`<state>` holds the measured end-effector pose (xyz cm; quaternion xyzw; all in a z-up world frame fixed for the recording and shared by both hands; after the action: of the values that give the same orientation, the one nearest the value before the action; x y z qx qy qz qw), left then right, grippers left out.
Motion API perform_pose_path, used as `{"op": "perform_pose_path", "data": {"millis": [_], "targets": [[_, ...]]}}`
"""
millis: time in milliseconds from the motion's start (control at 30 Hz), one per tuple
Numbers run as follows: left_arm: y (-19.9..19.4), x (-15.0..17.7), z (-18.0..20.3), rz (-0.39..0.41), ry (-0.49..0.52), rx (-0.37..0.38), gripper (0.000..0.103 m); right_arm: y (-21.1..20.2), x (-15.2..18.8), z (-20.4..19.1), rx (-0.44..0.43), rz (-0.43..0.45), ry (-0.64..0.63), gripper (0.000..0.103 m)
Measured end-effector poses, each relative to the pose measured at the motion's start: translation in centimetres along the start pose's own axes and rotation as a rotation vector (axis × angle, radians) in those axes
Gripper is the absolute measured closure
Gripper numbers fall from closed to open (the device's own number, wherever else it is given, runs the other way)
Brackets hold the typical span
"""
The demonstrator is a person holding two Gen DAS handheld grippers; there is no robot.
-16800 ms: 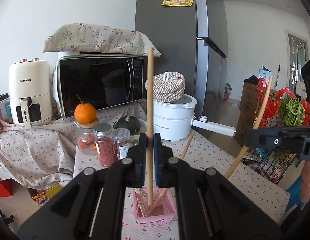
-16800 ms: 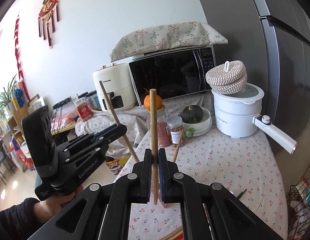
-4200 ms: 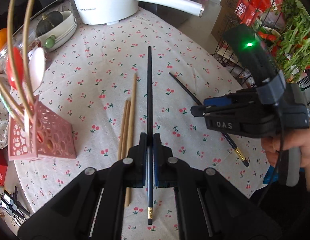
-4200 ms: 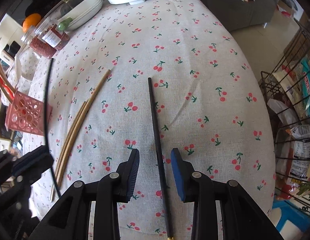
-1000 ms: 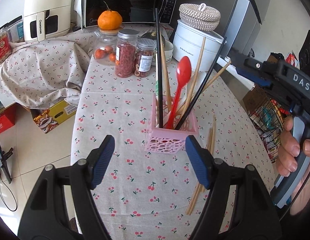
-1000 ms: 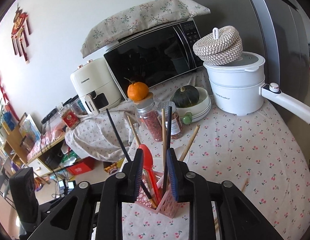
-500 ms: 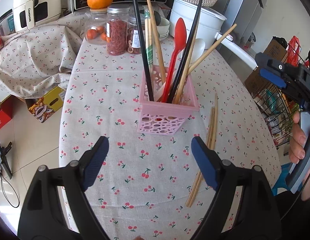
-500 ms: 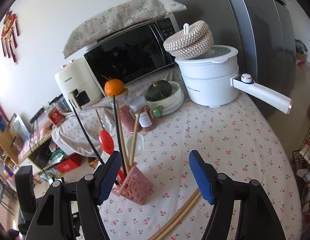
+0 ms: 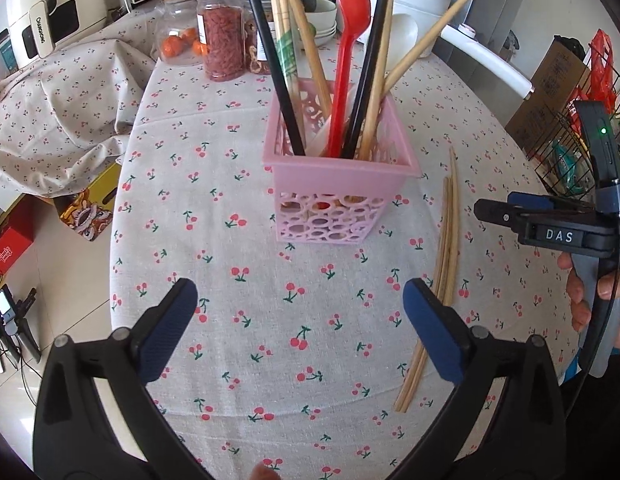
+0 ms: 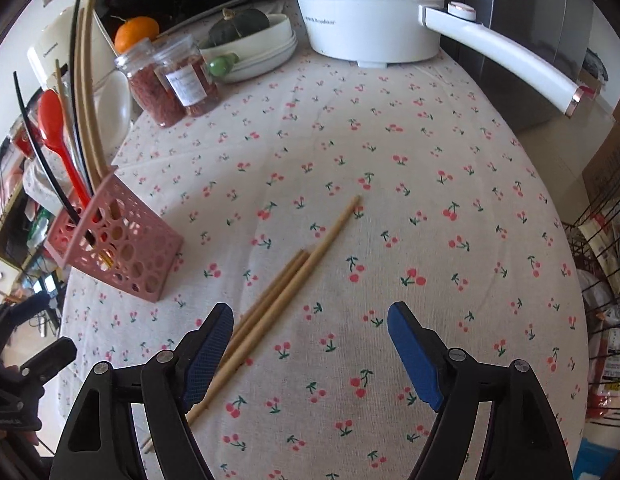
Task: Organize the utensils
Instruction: 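Move both tools toward the remaining wooden chopsticks on the cloth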
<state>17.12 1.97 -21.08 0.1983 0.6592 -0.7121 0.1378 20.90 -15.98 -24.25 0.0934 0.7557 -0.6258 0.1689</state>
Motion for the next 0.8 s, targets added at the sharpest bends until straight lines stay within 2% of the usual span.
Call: {"op": "perform_pose_path", "data": {"millis": [200,500,667,800], "targets": [[0.6,0.1,0.3,-0.011,0.018,-0.009,0.001,2.8,1.3,0.4,0.064,-0.097,0.003,0.022],[1.2,0.3,0.7,-0.026,0.029,-0.01,0.001,3.4,0.7,-0.2,0.094,-0.078,-0.028,0.015],[1.4,0.5,1.0,-0.037,0.037,-0.006,0.001,3.8,0.8,0.0,0.093,-0.116,-0.025,0.015],[1.5,0.5,1.4,-0.039,0.044,0.0,0.001,3.7,1.5,1.2,0.148,-0.149,-0.08,0.014]]}}
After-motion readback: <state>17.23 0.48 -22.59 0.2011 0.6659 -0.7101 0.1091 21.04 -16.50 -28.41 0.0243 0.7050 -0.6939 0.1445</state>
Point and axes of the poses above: each gripper's, at about its wrist camera, not at the fingertips, and y roughly the way its jaws point, z to its right, x to its underside, the point moved 10 cm from there along y, roughly the way its jaws point, and after that the axes turned 1 degree about -z, right-handed, at the moved point
